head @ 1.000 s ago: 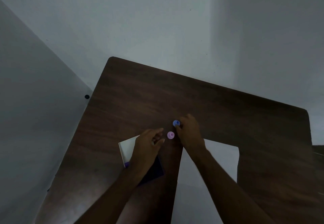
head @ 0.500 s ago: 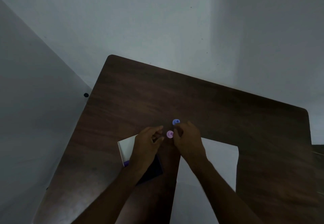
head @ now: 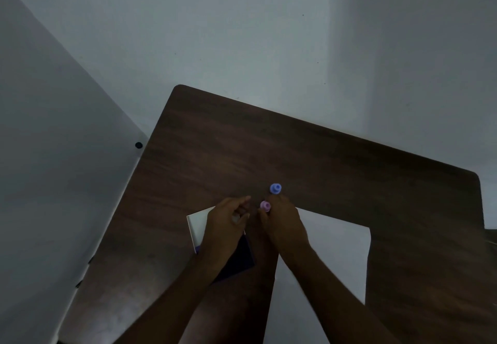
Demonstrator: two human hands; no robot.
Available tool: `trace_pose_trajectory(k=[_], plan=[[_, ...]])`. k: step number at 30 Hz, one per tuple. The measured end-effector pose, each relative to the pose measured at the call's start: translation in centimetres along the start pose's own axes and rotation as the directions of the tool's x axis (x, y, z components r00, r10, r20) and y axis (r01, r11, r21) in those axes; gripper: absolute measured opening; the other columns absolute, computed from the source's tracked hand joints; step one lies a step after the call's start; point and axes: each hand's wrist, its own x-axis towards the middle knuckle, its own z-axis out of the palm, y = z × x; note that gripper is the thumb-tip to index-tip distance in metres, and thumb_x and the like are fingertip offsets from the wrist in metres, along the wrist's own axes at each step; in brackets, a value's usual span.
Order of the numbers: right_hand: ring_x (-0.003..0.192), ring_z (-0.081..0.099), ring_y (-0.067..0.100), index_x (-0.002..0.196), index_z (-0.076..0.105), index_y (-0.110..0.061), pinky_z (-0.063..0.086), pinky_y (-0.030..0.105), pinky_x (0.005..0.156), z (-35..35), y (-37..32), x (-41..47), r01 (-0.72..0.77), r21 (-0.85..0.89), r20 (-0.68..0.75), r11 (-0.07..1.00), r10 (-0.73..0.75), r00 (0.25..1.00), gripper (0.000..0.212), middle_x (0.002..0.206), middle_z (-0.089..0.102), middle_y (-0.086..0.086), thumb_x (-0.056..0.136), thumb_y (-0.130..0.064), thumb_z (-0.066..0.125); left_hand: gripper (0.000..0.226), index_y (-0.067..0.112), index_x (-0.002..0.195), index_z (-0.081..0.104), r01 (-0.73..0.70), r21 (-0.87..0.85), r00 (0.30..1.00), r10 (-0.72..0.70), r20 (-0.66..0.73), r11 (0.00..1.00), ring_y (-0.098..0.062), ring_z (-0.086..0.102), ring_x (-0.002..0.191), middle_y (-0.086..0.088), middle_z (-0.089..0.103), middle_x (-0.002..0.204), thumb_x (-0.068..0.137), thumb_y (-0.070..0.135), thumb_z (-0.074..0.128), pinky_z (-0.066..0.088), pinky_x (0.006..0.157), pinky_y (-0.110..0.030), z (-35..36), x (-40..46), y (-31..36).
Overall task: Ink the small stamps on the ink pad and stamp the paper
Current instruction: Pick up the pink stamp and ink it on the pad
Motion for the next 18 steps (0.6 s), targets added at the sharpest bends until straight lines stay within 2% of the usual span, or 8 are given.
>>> trace_pose_trajectory(k=[2,4,6,10,14,16,18], plan=[[0.083,0.058,0.015,0.091,0.064,-0.011,0.035,0.021,0.070,0.1,0.0,0.0,-0.006,-0.002,-0.003,1.000,0.006,1.000,0.010,0.084,0.054,-0.001,0.089,-0.016,0.055,0.037,0.014,0.120,0.064,-0.002,0.001,1.000,0.002,0.001,1.000,-0.005,0.062,0.097,0.001,0.067,0.111,0.084,0.006,0.067,0.051,0.089,-0.021,0.0,-0.1,0.1],[0.080,0.051,0.012,0.097,0.064,-0.007,0.034,0.022,0.073,0.1,-0.2,0.0,-0.034,0.016,-0.002,0.999,0.034,0.999,0.014,0.089,0.056,0.003,0.089,-0.015,0.056,0.037,0.015,0.120,0.065,-0.003,-0.001,1.000,0.003,0.001,1.000,-0.004,0.061,0.096,0.001,0.067,0.111,0.084,0.006,0.068,0.049,0.088,-0.015,0.0,-0.1,0.0],[0.077,0.046,0.010,0.096,0.064,-0.006,0.033,0.022,0.072,0.0,-0.2,0.0,-0.042,0.034,-0.014,0.999,0.042,0.999,0.014,0.087,0.056,0.004,0.090,-0.015,0.055,0.037,0.015,0.120,0.065,0.001,0.000,1.000,-0.001,0.004,1.000,-0.004,0.061,0.097,0.001,0.067,0.111,0.084,0.006,0.068,0.047,0.087,-0.011,0.0,-0.1,0.0],[0.077,0.051,0.011,0.093,0.064,-0.010,0.035,0.023,0.070,-0.3,-0.3,0.0,-0.043,0.010,0.016,0.999,0.042,0.999,0.012,0.081,0.051,-0.002,0.090,-0.016,0.054,0.037,0.017,0.120,0.065,0.025,-0.001,1.000,-0.025,0.013,1.000,-0.001,0.061,0.095,0.002,0.067,0.111,0.084,0.007,0.067,0.045,0.083,-0.005,0.0,-0.1,0.1],[0.071,0.047,0.008,0.084,0.062,-0.013,0.042,0.025,0.071,-0.8,-0.4,-0.3,0.059,-0.056,0.006,0.997,-0.059,0.998,0.011,0.078,0.053,-0.002,0.089,-0.017,0.053,0.035,0.019,0.120,0.064,0.037,0.009,0.999,-0.037,0.018,0.999,-0.001,0.060,0.099,0.004,0.067,0.114,0.086,0.012,0.066,0.044,0.086,-0.008,-0.1,-0.2,0.3],[0.076,0.053,0.011,0.088,0.064,-0.013,0.044,0.026,0.075,-1.2,-0.6,-0.6,0.089,-0.070,0.029,0.994,-0.087,0.996,0.012,0.084,0.061,0.002,0.089,-0.019,0.053,0.033,0.020,0.121,0.064,0.044,0.017,0.999,-0.044,0.024,0.999,-0.001,0.059,0.100,0.005,0.066,0.114,0.088,0.016,0.064,0.044,0.087,-0.009,-0.2,-0.3,0.5],[0.079,0.057,0.011,0.091,0.065,-0.016,0.049,0.029,0.080,-1.5,-0.7,-1.0,0.119,-0.067,0.025,0.991,-0.118,0.993,0.012,0.088,0.065,0.002,0.089,-0.022,0.055,0.031,0.021,0.121,0.063,0.057,0.008,0.998,-0.057,0.025,0.998,-0.002,0.058,0.101,0.005,0.065,0.115,0.090,0.019,0.061,0.046,0.090,-0.017,-0.5,-0.4,0.9]])
